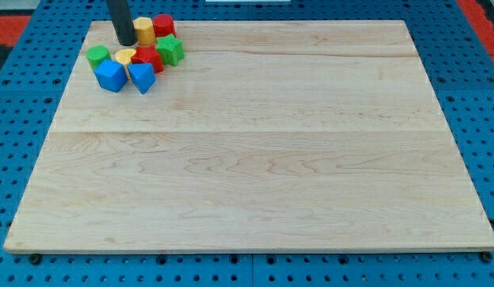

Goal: Touch the bottom of green circle

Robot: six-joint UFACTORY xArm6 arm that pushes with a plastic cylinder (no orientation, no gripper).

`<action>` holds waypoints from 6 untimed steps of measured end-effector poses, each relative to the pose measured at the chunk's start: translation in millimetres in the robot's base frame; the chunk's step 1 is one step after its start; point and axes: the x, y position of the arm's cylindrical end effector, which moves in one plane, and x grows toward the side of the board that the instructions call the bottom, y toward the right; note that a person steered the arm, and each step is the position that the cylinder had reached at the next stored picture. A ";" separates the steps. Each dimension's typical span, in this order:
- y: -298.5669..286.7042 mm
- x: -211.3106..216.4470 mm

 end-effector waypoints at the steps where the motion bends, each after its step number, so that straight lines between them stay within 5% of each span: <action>1: 1.5 1.0; 3: -70.4 40.7; 6: -98.4 66.7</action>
